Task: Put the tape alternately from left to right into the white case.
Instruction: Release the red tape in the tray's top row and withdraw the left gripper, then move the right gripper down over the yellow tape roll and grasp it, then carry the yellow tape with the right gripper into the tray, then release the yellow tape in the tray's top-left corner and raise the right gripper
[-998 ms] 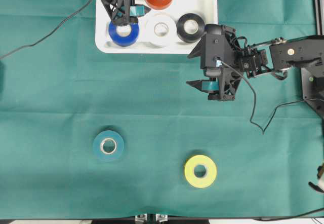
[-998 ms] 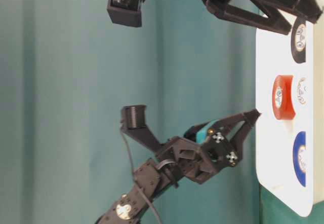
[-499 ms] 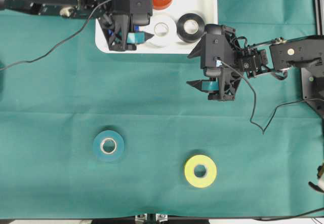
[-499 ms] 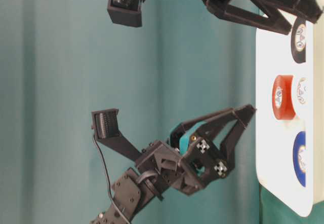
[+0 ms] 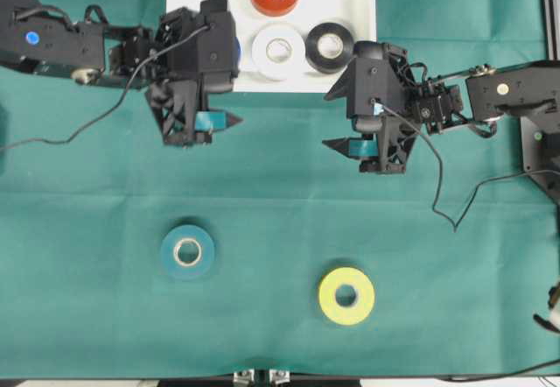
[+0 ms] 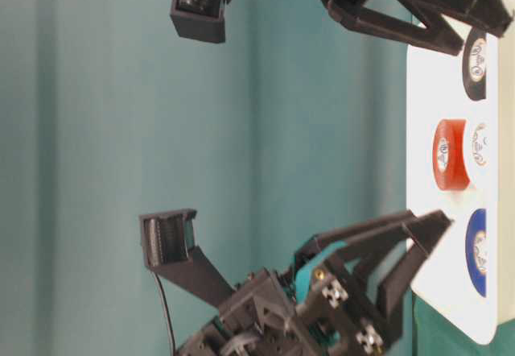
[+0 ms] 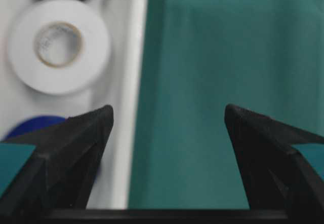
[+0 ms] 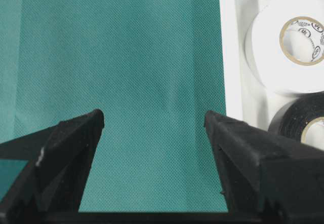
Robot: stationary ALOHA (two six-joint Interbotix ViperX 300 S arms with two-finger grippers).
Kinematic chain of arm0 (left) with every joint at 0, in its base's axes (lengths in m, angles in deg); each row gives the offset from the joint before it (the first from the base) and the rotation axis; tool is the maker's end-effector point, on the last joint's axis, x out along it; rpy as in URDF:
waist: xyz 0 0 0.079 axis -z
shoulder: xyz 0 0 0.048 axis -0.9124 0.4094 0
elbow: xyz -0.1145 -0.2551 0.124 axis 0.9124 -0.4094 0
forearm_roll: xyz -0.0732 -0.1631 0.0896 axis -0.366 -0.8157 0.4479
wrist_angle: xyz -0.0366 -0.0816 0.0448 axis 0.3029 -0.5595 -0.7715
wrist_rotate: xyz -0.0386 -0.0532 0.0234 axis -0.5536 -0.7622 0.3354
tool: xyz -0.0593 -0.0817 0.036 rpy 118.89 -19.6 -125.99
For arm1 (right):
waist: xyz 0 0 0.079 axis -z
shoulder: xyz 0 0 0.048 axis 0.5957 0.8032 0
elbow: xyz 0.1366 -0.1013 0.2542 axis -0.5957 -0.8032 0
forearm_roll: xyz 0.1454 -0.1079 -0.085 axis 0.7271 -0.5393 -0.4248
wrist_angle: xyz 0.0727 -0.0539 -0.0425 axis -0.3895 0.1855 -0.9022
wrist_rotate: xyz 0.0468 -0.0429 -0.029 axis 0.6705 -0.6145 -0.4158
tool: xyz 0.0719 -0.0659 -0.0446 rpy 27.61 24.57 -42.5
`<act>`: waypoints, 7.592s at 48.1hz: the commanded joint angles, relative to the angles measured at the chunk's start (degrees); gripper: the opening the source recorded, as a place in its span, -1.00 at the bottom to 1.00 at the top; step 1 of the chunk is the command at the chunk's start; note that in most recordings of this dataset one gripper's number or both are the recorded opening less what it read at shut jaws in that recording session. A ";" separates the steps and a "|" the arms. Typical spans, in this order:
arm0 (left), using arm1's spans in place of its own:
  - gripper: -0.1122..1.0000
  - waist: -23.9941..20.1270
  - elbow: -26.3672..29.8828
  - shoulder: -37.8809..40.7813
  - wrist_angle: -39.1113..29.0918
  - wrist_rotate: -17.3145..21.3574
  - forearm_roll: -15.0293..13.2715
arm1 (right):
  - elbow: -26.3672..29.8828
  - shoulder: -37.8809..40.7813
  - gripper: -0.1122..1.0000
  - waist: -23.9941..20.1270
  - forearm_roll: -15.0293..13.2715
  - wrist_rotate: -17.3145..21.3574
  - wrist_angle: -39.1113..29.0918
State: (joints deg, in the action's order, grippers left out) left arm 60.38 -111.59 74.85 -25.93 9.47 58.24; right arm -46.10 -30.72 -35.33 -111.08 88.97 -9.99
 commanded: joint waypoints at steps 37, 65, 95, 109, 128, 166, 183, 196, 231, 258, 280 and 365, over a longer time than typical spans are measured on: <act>0.67 2.64 -2.37 -1.67 0.44 -5.98 -0.09 | 0.53 -1.23 0.73 -0.35 0.18 0.18 1.49; 0.67 2.72 -2.46 -1.58 0.62 -6.06 -0.09 | 0.44 -1.23 0.73 -7.73 0.44 3.96 1.23; 0.67 2.72 -2.20 -1.49 0.62 -6.06 -0.09 | 0.62 -1.23 0.73 -18.90 0.44 7.38 2.29; 0.67 2.72 -1.93 -1.49 0.62 -6.06 -0.09 | 0.44 0.09 0.73 -24.26 0.44 13.71 2.29; 0.67 3.34 -1.41 -1.41 0.62 -6.15 -0.09 | 4.04 7.73 0.73 -27.69 0.44 17.40 3.34; 0.66 3.78 -1.58 -1.32 0.35 -7.38 -0.09 | 7.56 14.68 0.68 -27.86 0.44 17.58 1.85; 0.67 3.87 -1.67 -1.32 0.35 -7.38 -0.09 | 9.05 13.80 -0.31 -28.13 0.44 17.58 -1.85; 0.67 3.87 -1.76 -1.32 0.35 -7.38 -0.09 | 9.14 10.28 -0.31 -28.30 0.44 17.58 -2.11; 0.67 4.13 -2.72 -1.41 0.26 -7.38 -0.09 | 10.99 1.85 -0.32 -14.50 -2.72 16.96 -14.24; 0.67 5.71 -3.25 -1.41 0.70 -7.47 -0.09 | 12.22 2.11 -0.32 0.18 -14.85 16.52 -7.73; 0.66 6.33 -3.60 -1.32 1.32 -7.47 -0.09 | 15.56 7.56 -0.32 11.95 -18.19 16.44 1.49; 0.66 6.59 -5.19 -1.32 3.78 -7.56 -0.09 | 25.75 21.09 0.69 22.41 -26.02 13.10 11.78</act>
State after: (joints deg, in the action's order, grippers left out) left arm 66.71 -117.31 74.23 -22.51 1.91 58.24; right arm -21.22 -8.57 -13.10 -137.01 102.07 1.44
